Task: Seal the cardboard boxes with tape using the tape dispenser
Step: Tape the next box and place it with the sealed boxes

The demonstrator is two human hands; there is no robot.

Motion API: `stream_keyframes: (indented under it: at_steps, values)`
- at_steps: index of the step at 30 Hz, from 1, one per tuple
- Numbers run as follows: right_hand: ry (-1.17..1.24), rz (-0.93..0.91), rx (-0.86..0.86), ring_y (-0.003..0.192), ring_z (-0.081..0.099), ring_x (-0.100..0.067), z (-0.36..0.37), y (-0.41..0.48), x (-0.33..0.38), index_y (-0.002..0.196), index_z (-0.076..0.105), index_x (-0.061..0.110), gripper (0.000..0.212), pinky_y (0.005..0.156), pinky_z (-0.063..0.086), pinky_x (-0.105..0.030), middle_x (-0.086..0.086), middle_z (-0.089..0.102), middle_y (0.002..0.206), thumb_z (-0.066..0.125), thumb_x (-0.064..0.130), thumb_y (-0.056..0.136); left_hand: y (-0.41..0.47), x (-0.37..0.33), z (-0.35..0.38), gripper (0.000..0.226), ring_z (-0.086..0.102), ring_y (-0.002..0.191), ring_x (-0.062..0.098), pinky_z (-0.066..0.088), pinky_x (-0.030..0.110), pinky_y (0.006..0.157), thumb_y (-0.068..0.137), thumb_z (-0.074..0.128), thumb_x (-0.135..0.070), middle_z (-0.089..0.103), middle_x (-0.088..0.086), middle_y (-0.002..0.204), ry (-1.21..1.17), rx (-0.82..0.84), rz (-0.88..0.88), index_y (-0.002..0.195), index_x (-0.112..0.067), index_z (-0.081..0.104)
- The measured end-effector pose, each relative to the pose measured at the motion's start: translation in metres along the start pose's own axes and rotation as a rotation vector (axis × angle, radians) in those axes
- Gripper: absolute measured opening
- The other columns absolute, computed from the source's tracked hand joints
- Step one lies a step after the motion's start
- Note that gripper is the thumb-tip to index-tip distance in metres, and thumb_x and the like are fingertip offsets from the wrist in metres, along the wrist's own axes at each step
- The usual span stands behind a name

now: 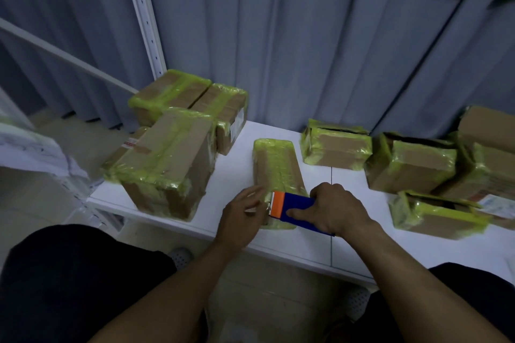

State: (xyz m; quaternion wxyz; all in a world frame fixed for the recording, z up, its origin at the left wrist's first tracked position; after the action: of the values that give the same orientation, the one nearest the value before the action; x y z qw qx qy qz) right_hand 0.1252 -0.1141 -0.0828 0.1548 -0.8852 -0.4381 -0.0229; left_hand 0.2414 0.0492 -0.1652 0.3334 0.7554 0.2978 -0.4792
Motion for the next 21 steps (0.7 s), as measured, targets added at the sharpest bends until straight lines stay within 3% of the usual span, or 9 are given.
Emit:
stream_keyframes:
  at_steps: [3,7,14,18,21]
  values:
    - [0.011,-0.006,0.002,0.079,0.066,-0.018,0.003,-0.002,-0.002,0.098,0.063,0.019,0.065,0.063,0.054,-0.029,0.006,0.059,0.081,0.071,0.077,0.072,0.007,-0.004,0.004,0.037,0.055,0.121,0.001,0.058,0.02,0.081,0.094,0.067,-0.025,0.049,-0.016,0.14,0.134,0.198,0.094,0.131,-0.028,0.065]
    - [0.027,-0.016,-0.005,0.079,0.066,-0.017,0.005,-0.002,-0.004,0.097,0.063,0.02,0.063,0.067,0.057,-0.03,0.005,0.061,0.084,0.071,0.078,0.072,0.022,-0.009,0.006,0.035,0.06,0.106,0.001,0.058,0.02,0.081,0.089,0.072,-0.035,0.047,-0.02,0.135,0.326,0.335,0.143,0.124,-0.031,0.07]
    - [0.028,-0.032,-0.019,0.074,0.063,-0.015,0.005,-0.005,-0.005,0.093,0.061,0.022,0.059,0.058,0.047,-0.026,0.009,0.056,0.078,0.07,0.078,0.074,0.034,-0.018,0.007,0.036,0.06,0.104,0.001,0.053,0.019,0.08,0.082,0.076,-0.047,0.061,-0.019,0.128,0.473,0.359,0.262,0.114,-0.033,0.074]
    - [0.026,-0.052,-0.041,0.076,0.065,-0.015,0.007,-0.007,-0.006,0.098,0.065,0.021,0.062,0.064,0.055,-0.028,0.007,0.062,0.083,0.067,0.079,0.075,0.034,-0.015,0.007,0.03,0.059,0.095,-0.002,0.054,0.022,0.079,0.085,0.075,-0.039,0.065,-0.017,0.121,0.512,0.336,0.293,0.114,-0.03,0.075]
    - [0.056,-0.068,-0.041,0.076,0.067,-0.014,0.008,-0.01,-0.006,0.096,0.065,0.022,0.062,0.069,0.06,-0.031,0.005,0.067,0.085,0.067,0.08,0.074,0.032,-0.02,0.005,0.03,0.063,0.1,0.003,0.051,0.02,0.082,0.088,0.072,-0.041,0.068,-0.015,0.12,0.561,0.282,0.321,0.115,-0.03,0.074]
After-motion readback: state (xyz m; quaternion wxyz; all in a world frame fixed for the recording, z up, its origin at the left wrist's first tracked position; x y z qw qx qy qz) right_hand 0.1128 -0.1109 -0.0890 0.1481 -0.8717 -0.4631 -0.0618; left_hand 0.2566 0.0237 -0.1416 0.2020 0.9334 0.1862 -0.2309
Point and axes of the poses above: each hand's wrist, its own y-axis towards the middle knuckle, its own z-axis out of the palm, x = y × z, the point moved 10 cm from there along y, towards the middle knuckle
